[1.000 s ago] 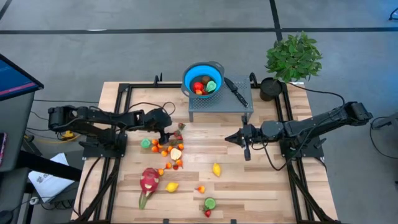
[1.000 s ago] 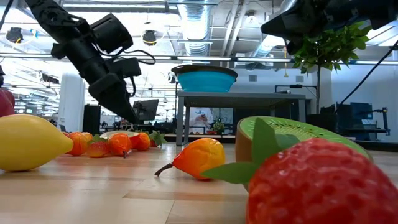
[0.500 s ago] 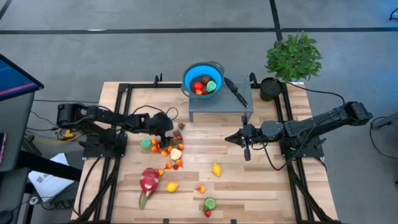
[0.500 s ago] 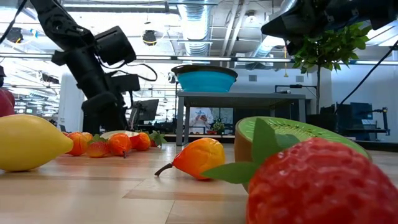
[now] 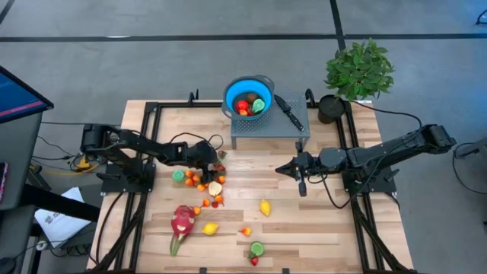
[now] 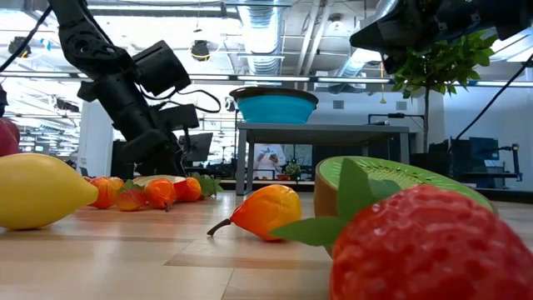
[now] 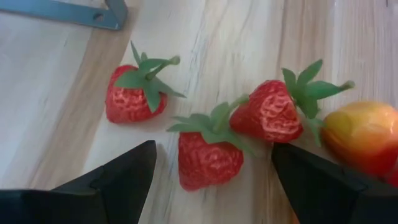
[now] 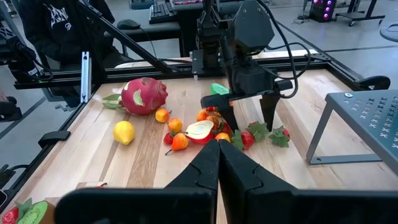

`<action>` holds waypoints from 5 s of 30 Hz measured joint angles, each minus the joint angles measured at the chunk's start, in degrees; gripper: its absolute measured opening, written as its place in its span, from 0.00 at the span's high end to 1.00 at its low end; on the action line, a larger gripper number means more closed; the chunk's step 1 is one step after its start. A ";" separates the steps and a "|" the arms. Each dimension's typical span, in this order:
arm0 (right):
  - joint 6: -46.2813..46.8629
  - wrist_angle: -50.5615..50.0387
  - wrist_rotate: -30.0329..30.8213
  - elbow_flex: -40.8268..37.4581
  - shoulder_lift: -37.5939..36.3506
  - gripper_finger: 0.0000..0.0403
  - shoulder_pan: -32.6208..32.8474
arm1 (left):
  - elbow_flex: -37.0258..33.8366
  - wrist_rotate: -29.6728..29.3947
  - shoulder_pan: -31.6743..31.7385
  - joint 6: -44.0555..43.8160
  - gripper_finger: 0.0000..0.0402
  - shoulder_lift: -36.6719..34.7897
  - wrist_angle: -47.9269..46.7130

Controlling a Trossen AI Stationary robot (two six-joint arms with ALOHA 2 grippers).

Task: Pick & Place Fruit
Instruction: Put the strawberry into the strainer bowl

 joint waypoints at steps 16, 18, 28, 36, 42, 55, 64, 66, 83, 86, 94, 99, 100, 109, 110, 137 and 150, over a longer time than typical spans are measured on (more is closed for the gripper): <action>0.00 -0.04 -0.01 0.00 -0.02 1.00 0.02 | -0.02 0.23 -0.07 -1.39 0.39 0.09 0.02; 0.00 -0.06 0.01 0.00 0.00 1.00 0.02 | -0.02 0.35 -0.10 -1.54 0.43 0.11 0.10; 0.04 -0.04 0.01 0.00 0.00 1.00 0.02 | -0.09 -0.47 -0.04 -3.05 0.57 0.15 0.39; 0.12 -0.02 0.01 0.00 0.00 1.00 0.02 | -0.11 -0.48 -0.02 -3.08 0.65 0.15 0.63; 0.11 -0.02 0.01 0.00 0.00 1.00 0.02 | -0.13 -0.48 -0.02 -3.22 0.65 0.17 0.74; -0.02 0.20 0.01 0.00 0.00 1.00 0.02 | -0.22 -0.70 0.04 -3.25 0.64 -2.00 0.51; -0.02 0.20 0.01 0.00 -0.01 1.00 0.02 | -0.17 -3.51 0.04 -3.04 0.64 -11.79 0.26; -0.02 0.20 0.00 0.00 0.00 1.00 0.02 | -0.17 -4.24 0.04 -3.04 0.64 -14.83 0.50; -0.02 0.30 -0.01 0.00 0.00 1.00 0.00 | -0.13 -11.39 0.04 -3.72 0.64 -36.08 4.30; -0.02 0.36 0.00 0.00 -0.01 1.00 -0.02 | -0.13 -12.13 0.04 -2.70 0.64 -36.59 8.30; 0.00 1.13 0.01 0.00 0.00 1.00 -0.07 | 0.24 -13.40 0.04 -2.18 0.64 -34.71 21.68; 0.00 1.31 0.01 0.00 0.00 1.00 -0.07 | 4.21 -13.40 0.04 -1.13 0.64 -31.34 21.82; 0.00 1.39 0.01 0.00 0.00 1.00 -0.07 | 5.34 -13.39 0.04 -0.14 0.64 -30.27 21.82; 0.00 3.16 0.01 0.00 0.00 1.00 -0.07 | 16.20 -13.31 4.59 2.15 0.64 -18.09 21.28; 0.00 3.66 0.01 0.00 -0.01 1.00 -0.07 | 17.35 -13.04 5.27 2.15 0.64 -16.70 21.16; 0.00 3.43 0.03 0.00 -0.02 1.00 -0.98 | 43.28 -6.12 18.47 4.73 0.64 3.86 1.55; 0.02 3.11 0.03 0.00 -0.01 1.00 -1.88 | 43.26 -5.97 18.21 3.80 0.64 4.48 -1.32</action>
